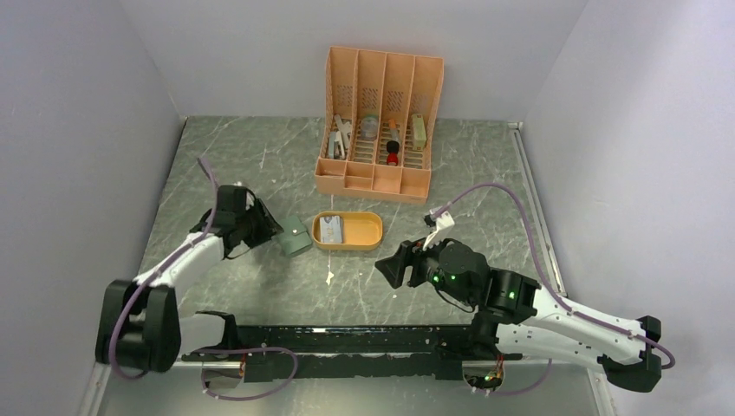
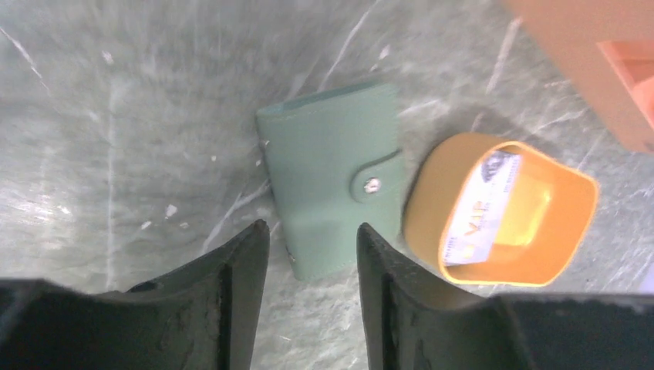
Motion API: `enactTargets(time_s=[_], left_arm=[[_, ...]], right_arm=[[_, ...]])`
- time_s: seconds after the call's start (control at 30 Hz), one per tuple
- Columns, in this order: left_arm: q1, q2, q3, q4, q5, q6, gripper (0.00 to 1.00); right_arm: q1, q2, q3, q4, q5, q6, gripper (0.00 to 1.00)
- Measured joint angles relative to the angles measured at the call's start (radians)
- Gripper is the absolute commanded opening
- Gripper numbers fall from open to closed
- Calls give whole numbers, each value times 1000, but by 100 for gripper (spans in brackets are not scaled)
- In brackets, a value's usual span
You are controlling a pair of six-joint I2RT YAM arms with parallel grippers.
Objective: Put the credit cards into the card holder
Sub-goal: Place the card holder at the center of the board, then reset both arms
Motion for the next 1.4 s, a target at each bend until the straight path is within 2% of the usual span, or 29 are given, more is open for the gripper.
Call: enactTargets(time_s=[0.07,0.1,0.13,0.27,0.43,0.5,0.6,0.67,0.77,0.8,0.87,0.97,1.1,1.23,1.3,1.4], left_arm=[[0,-76,43,-63,-45,23,84],[0,-111,65,-85,-58,34,97],[0,-158,92,-113,-82,43,98],[-2,-303,158,-170,-130,95,99],[-26,-356,166,-229,-98,168,99],[-69,-381,164,-245,-68,220,99],[-196,-457,168,-256,-52,292,99],[-271,-476,187,-267,-65,327,99],[-378,-445,247,-288,-121,352,99],[-402,-430,267,-294,-142,355,99],[-443,-382,316,-317,-198,357,99],[-465,-340,397,-361,-296,356,99],[-466,-366,471,-370,-399,348,99],[-467,-446,466,-353,-428,349,99],[-466,-476,446,-342,-431,352,99],[-466,-506,403,-334,-443,357,99]], right_arm=[[0,3,6,-8,4,-5,74],[0,10,14,-16,10,-10,75],[0,22,29,-24,16,-16,77],[0,129,119,-34,85,-30,81],[0,317,211,-50,207,2,86],[-1,414,267,-76,264,31,88],[-24,532,334,-86,312,51,93],[-88,558,341,-74,283,55,93],[-298,572,342,-47,183,67,94],[-362,571,342,-42,167,70,98],[-439,551,342,-42,171,59,100],[-451,445,341,-39,187,-11,100],[-448,184,310,31,154,-167,100],[-448,-60,261,103,121,-285,100],[-448,-102,258,111,130,-304,100],[-448,-74,259,87,161,-292,100]])
